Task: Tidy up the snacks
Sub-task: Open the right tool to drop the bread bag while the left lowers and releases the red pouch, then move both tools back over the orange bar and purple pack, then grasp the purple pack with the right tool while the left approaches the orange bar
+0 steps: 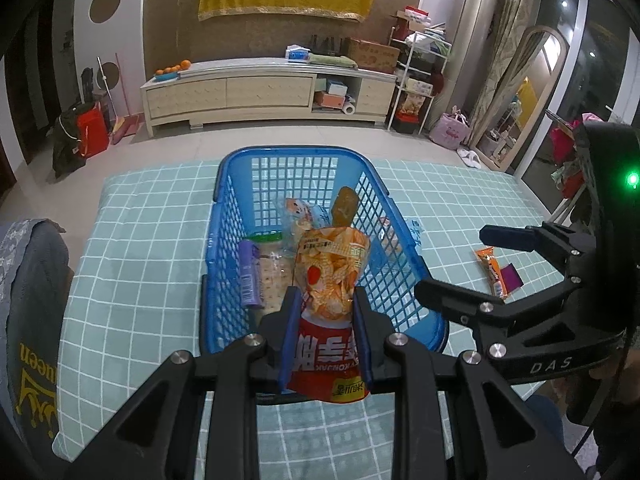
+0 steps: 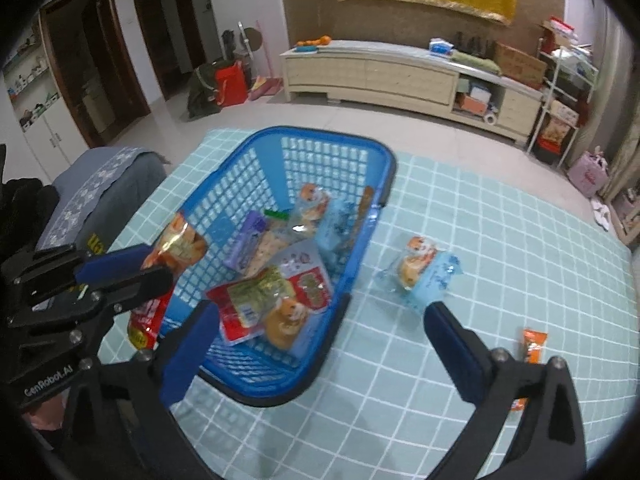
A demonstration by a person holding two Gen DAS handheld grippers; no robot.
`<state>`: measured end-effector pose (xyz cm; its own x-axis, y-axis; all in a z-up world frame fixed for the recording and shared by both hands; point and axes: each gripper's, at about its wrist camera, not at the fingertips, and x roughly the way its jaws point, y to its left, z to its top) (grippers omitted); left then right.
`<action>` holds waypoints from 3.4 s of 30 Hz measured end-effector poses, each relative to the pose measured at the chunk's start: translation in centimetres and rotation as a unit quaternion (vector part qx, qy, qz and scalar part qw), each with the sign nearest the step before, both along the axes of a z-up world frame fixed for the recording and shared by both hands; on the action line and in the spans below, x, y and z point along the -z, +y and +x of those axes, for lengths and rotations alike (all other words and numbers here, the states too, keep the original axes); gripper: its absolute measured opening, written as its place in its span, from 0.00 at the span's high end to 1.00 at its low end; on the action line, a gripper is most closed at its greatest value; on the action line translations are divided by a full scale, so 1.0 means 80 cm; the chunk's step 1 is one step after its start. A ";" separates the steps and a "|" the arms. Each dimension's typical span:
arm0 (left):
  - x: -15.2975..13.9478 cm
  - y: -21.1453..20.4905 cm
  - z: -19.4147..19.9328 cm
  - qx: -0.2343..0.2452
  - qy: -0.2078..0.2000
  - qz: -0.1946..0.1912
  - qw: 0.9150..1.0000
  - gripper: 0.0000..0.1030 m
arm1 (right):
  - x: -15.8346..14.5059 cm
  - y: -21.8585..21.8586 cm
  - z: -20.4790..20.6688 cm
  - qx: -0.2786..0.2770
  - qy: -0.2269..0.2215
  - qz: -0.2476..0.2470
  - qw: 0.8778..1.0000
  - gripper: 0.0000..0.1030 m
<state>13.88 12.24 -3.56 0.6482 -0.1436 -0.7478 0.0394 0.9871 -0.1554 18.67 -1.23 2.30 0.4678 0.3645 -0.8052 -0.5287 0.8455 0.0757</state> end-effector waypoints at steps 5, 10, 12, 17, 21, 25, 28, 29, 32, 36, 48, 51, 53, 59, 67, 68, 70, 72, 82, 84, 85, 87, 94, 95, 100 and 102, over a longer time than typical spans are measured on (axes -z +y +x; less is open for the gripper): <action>0.011 -0.006 0.012 0.009 0.009 -0.002 1.000 0.77 | 0.009 -0.010 0.010 0.014 0.002 -0.007 1.000 0.00; 0.022 -0.012 0.026 0.016 0.017 -0.004 1.000 0.77 | 0.021 -0.019 0.017 0.021 0.006 -0.013 1.000 0.00; 0.026 -0.016 0.031 0.020 0.021 -0.003 1.000 0.77 | 0.024 -0.024 0.018 0.023 0.007 -0.013 1.000 0.00; 0.037 -0.019 0.040 0.025 0.028 -0.007 0.999 0.77 | 0.031 -0.040 0.024 0.039 0.011 -0.007 0.999 0.00; 0.038 -0.026 0.042 0.032 0.023 -0.002 0.999 0.71 | 0.033 -0.053 0.026 0.049 0.010 -0.006 0.999 0.00; 0.039 -0.032 0.038 0.032 0.027 0.008 0.999 0.46 | 0.030 -0.067 0.023 0.061 0.012 0.003 0.998 0.00; 0.033 -0.036 0.028 0.038 0.021 0.010 0.999 0.41 | 0.024 -0.079 0.016 0.066 0.010 0.008 0.998 0.00; 0.030 -0.038 0.025 0.039 0.019 0.013 0.999 0.41 | 0.022 -0.082 0.014 0.067 0.009 0.009 0.998 0.00; 0.018 -0.045 0.011 0.049 0.007 0.017 0.999 0.37 | 0.014 -0.094 0.003 0.070 0.007 0.015 0.997 0.00; 0.001 -0.058 -0.005 0.057 -0.006 0.015 0.998 0.33 | 0.001 -0.109 -0.014 0.074 0.002 0.021 0.997 0.00; -0.034 -0.123 -0.043 0.092 -0.031 0.024 0.995 0.22 | -0.041 -0.163 -0.058 0.086 -0.025 0.029 0.996 0.00; -0.039 -0.147 -0.047 0.108 -0.035 0.028 0.993 0.21 | -0.047 -0.183 -0.063 0.096 -0.031 0.030 0.994 0.00; -0.040 -0.161 -0.047 0.116 -0.035 0.030 0.992 0.21 | -0.050 -0.195 -0.065 0.103 -0.033 0.031 0.994 0.00; -0.034 -0.196 -0.034 0.131 -0.025 0.030 0.991 0.21 | -0.051 -0.229 -0.061 0.122 -0.033 0.033 0.991 0.00; -0.015 -0.231 -0.006 0.139 -0.002 0.026 0.990 0.21 | -0.025 -0.271 -0.045 0.139 -0.017 0.027 0.990 0.00; -0.011 -0.236 -0.001 0.140 0.002 0.027 0.990 0.21 | -0.019 -0.276 -0.041 0.142 -0.014 0.026 0.989 0.00; -0.001 -0.245 0.009 0.141 0.011 0.027 0.990 0.21 | -0.008 -0.286 -0.035 0.148 -0.006 0.025 0.989 0.00; 0.009 -0.252 0.019 0.142 0.021 0.029 0.989 0.21 | 0.006 -0.296 -0.025 0.154 0.005 0.022 0.988 0.00; 0.059 -0.272 0.075 0.136 0.067 0.019 0.988 0.21 | 0.058 -0.316 0.025 0.155 0.026 -0.017 0.987 0.00; 0.070 -0.279 0.083 0.140 0.070 0.024 0.987 0.21 | 0.073 -0.320 0.033 0.153 0.031 -0.025 0.987 0.00; 0.075 -0.281 0.087 0.140 0.074 0.023 0.987 0.21 | 0.078 -0.322 0.036 0.153 0.034 -0.029 0.987 0.00; 0.088 -0.285 0.096 0.143 0.085 0.015 0.986 0.21 | 0.094 -0.325 0.042 0.152 0.044 -0.039 0.987 0.00; 0.118 -0.297 0.116 0.152 0.109 0.005 0.982 0.21 | 0.140 -0.341 0.067 0.154 0.072 -0.061 0.984 0.00; 0.121 -0.298 0.119 0.153 0.111 0.005 0.982 0.21 | 0.145 -0.343 0.072 0.154 0.076 -0.061 0.983 0.00; 0.137 -0.299 0.133 0.151 0.122 0.006 0.981 0.21 | 0.165 -0.341 0.088 0.150 0.088 -0.074 0.982 0.00; 0.141 -0.296 0.138 0.150 0.125 0.005 0.981 0.21 | 0.172 -0.341 0.092 0.149 0.094 -0.070 0.982 0.00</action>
